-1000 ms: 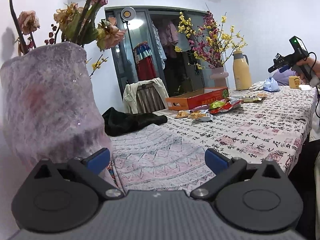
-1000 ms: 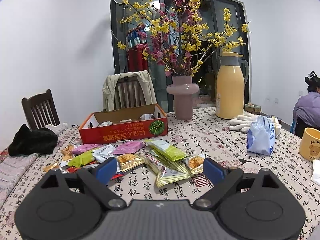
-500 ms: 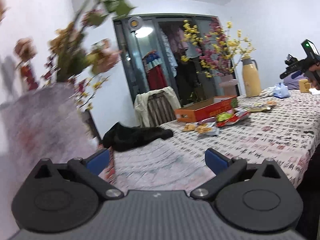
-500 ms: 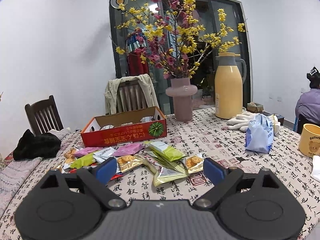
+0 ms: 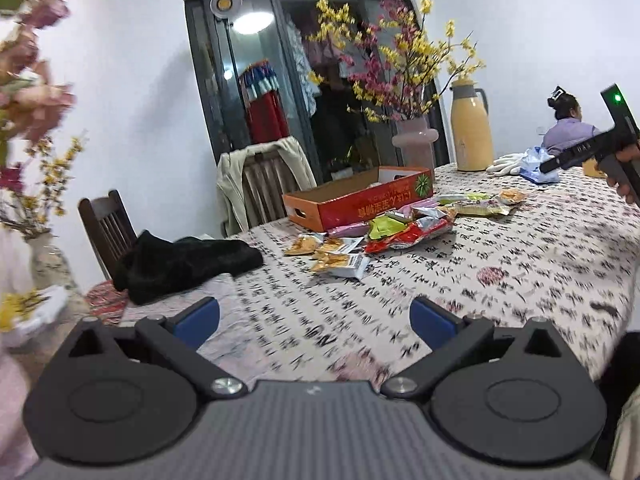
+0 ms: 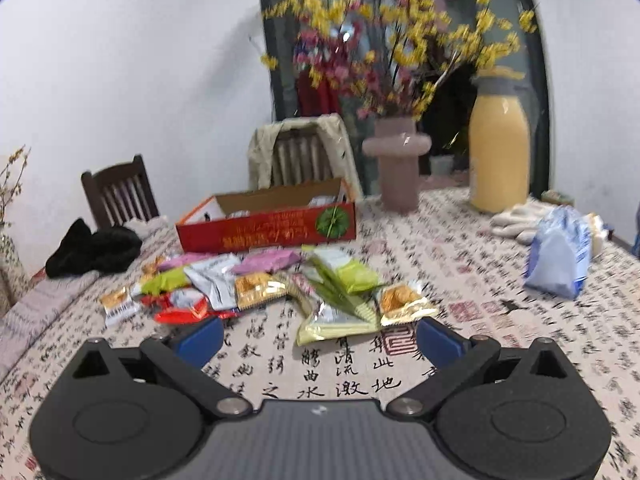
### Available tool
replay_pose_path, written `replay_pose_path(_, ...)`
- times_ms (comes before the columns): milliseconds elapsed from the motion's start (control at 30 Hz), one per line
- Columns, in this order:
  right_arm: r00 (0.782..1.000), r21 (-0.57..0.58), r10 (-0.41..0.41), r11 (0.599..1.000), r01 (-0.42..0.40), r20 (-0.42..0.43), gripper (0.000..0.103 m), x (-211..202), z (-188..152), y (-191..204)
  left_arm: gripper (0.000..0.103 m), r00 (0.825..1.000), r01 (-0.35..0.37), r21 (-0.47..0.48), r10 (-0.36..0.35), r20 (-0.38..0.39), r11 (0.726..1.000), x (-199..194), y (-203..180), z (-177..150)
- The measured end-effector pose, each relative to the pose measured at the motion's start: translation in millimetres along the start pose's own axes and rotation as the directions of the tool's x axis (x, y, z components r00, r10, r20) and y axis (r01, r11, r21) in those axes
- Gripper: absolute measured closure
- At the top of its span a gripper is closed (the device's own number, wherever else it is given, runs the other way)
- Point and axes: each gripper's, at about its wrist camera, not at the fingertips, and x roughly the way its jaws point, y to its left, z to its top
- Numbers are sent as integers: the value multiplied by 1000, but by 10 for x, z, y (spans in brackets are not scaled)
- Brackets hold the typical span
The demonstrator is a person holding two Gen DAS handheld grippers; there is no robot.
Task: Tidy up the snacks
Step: 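Withdraw both grippers from the box back toward the snack pile, then grasp a silver packet with the right gripper while the left gripper grasps a white blue-lettered packet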
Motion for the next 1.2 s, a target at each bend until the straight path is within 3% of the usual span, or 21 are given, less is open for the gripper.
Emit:
replay_pose_path(433,982,-30,136,990,-141,-130,1,996,338,-310,0,989,-45,-83,33,-142,995,1504,-186,372)
replay_pose_path(567,976,-42,149,987,-158,-159,13,1228,391,-329,0,972,-93,-139,59,-229,986,2016,-193,464)
replay_pose_path(733,969,-71,176,979,-191,-174,26,1463,448,-269,0,953,-118,-269,32,-302,956,2563,-138,548)
replay_pose_path(933,958,-86,210,970,-230,-195,39,1708,518,-199,6,933,-160,-317,38,-359,935,2939,-178,579)
replay_pose_path(1033,938,-88,287,947,-309,-196,39,1792,586,-55,21,912,-195,-326,49,-406,925,3087,-203,565)
replay_pose_path(1133,904,-113,371,910,-400,-212,41,1921,628,165,29,917,-205,-323,66,-394,924,3113,-228,573)
replay_pose_path(1200,867,-115,438,873,-473,-239,43,2063,641,323,30,917,-202,-342,55,-395,918,3148,-246,565)
